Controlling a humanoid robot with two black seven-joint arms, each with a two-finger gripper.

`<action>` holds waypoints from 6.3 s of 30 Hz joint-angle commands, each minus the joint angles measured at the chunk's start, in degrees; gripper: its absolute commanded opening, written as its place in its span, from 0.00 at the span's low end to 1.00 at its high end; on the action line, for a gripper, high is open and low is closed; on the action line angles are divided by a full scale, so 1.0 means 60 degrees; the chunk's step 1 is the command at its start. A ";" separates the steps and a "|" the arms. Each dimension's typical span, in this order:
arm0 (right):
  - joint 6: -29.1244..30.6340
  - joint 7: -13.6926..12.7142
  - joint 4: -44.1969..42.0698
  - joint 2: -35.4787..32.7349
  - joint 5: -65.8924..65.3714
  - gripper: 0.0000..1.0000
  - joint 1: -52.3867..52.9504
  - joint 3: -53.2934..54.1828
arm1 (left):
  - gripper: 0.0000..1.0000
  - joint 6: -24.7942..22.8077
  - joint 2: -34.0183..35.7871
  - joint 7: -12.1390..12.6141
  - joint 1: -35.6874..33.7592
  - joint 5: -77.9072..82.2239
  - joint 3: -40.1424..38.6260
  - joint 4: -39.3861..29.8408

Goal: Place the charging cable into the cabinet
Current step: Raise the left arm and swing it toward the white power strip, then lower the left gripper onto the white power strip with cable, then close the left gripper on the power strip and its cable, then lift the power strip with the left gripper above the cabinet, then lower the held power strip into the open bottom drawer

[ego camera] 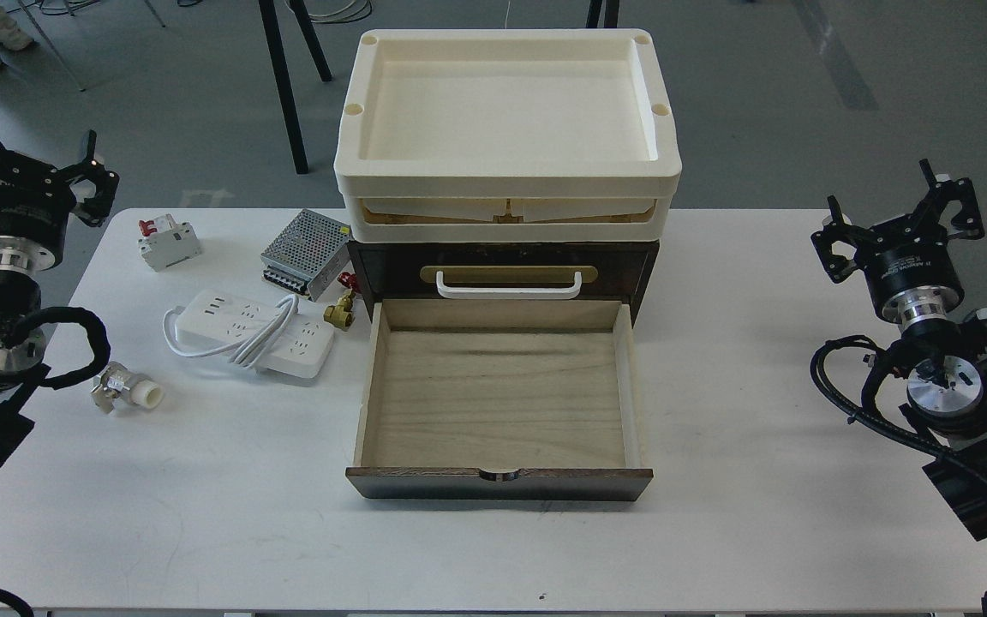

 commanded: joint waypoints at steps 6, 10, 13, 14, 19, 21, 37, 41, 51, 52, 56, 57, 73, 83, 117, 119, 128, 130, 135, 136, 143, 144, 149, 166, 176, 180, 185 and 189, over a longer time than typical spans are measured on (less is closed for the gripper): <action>-0.0119 0.0046 -0.0014 0.0000 0.0000 1.00 0.0015 0.0003 | 1.00 0.0000 0.0029 0.0084 -0.0141 0.0013 -0.0029 0.0045; -0.0134 0.0309 -0.0014 0.0000 0.0000 1.00 0.0015 0.0003 | 1.00 0.0000 0.0175 0.0128 -0.0141 0.0086 0.0073 0.0030; -0.0134 0.0339 0.0015 0.0000 0.0000 1.00 -0.0014 -0.0026 | 1.00 0.0000 0.0642 0.0172 -0.0170 0.0247 0.0146 0.0030; -0.0134 0.0339 0.0016 0.0000 0.0000 1.00 -0.0015 -0.0055 | 1.00 0.0000 0.0934 0.0201 -0.0200 0.0407 0.0146 0.0016; -0.0309 0.0324 0.0016 0.0000 0.0000 1.00 -0.0029 -0.0129 | 1.00 0.0000 0.2428 0.0245 -0.0784 0.3097 0.0147 -0.0686; -0.0441 0.0310 0.0016 0.0000 0.0000 1.00 -0.0029 -0.0085 | 1.00 0.0000 0.2883 0.0231 -0.1194 0.4606 0.0146 -0.0964; -0.0778 0.0148 -0.0014 0.0000 0.0029 1.00 0.0015 0.0120 | 0.94 0.0000 0.3778 0.0143 -0.2090 1.7085 0.0306 -0.5430; -0.0778 0.0163 -0.0014 0.0000 0.0029 1.00 0.0000 0.0135 | 0.94 0.0096 0.4028 0.0172 -0.1914 1.8966 0.1140 -0.6194; -0.0778 0.0163 0.0001 0.0000 0.0029 1.00 -0.0044 0.0105 | 0.94 0.0096 0.3736 0.2456 -0.1884 1.9320 0.2446 -0.7191; -0.0778 0.0163 0.0001 0.0000 0.0029 1.00 -0.0044 0.0105 | 0.94 0.0096 0.3575 0.2573 -0.1884 1.9349 0.2519 -0.7191; -0.0778 0.0178 0.0001 0.0000 0.0029 1.00 -0.0044 0.0091 | 0.93 0.0300 0.2960 0.2779 -0.1870 1.9903 0.3132 -0.7118; -0.0778 0.0192 0.0001 0.0000 0.0029 1.00 -0.0044 0.0076 | 0.93 0.0577 0.2857 0.2794 -0.1870 2.0414 0.3410 -0.7089; -0.0778 0.0266 0.0016 0.0000 0.0029 1.00 -0.0044 0.0017 | 0.78 0.1708 0.1567 0.2955 -0.1416 2.3084 0.4409 -0.5172; -0.0778 0.0266 0.0016 0.0001 0.0029 1.00 -0.0044 -0.0012 | 0.78 0.1751 0.1055 0.2941 -0.1328 2.3012 0.4497 -0.4365; -0.0793 0.0280 0.0074 0.0015 0.0000 1.00 -0.0058 -0.0056 | 0.05 0.1693 0.0496 0.2443 -0.1474 2.2690 0.4483 -0.2723; -0.0793 0.0280 0.0074 0.0015 0.0000 1.00 -0.0058 -0.0056 | 0.04 0.1664 0.0905 0.2370 -0.1503 2.2427 0.4439 -0.3029; -0.0793 0.0280 0.0074 0.0015 0.0000 1.00 -0.0058 -0.0056 | 0.04 0.1107 0.3074 0.2224 -0.2542 2.0801 0.4365 -0.4877; -0.0793 0.0280 0.0074 0.0015 0.0000 1.00 -0.0058 -0.0056 | 0.04 0.1093 0.3440 0.1829 -0.2952 2.0741 0.4351 -0.4877; -0.0793 0.0280 0.0074 0.0015 0.0000 1.00 -0.0058 -0.0056 | 0.04 0.0669 0.4144 0.1051 -0.4737 2.0639 0.4336 -0.4877; -0.0793 0.0280 0.0060 0.0015 0.0000 1.00 -0.0058 -0.0056 | 0.04 0.0508 0.4203 0.1007 -0.5103 2.0537 0.4321 -0.4891; -0.0793 0.0280 0.0060 0.0015 -0.0030 1.00 -0.0058 -0.0056 | 0.03 0.0000 0.4233 0.1036 -0.7667 2.0272 0.4233 -0.6397; -0.0793 0.0280 0.0045 0.0015 -0.0030 1.00 -0.0058 -0.0056 | 0.03 0.0000 0.4204 0.1051 -0.7917 2.0272 0.4219 -0.6705; -0.0793 0.0280 0.0045 0.0001 -0.0074 1.00 -0.0058 -0.0056 | 0.02 0.0000 0.3722 0.1124 -0.8768 2.0272 0.4189 -0.8653; -0.0793 0.0280 0.0001 0.0000 -0.0118 1.00 -0.0029 -0.0056 | 0.02 0.0000 0.0249 0.2396 -0.5580 2.0360 0.4438 -1.1351; -0.0793 0.0280 -0.0043 0.0000 -0.0118 1.00 0.0015 -0.0056 | 0.04 0.0000 -0.0132 0.3512 -0.3585 2.1166 0.5376 -1.0268; -0.0793 0.0280 -0.0101 0.0000 -0.0118 1.00 0.0044 -0.0070 | 0.04 0.0000 -0.0235 0.3570 -0.3071 2.1180 0.5361 -1.0253; -0.0778 0.0280 -0.0102 0.0000 -0.0147 1.00 0.0044 -0.0070 | 0.05 0.0000 -0.0410 0.3775 -0.2924 2.1516 0.5274 -0.9582; -0.0778 0.0280 -0.0087 0.0000 -0.0118 1.00 0.0030 -0.0085 | 0.05 0.0000 -0.0718 0.3732 -0.2910 2.1620 0.5215 -0.8658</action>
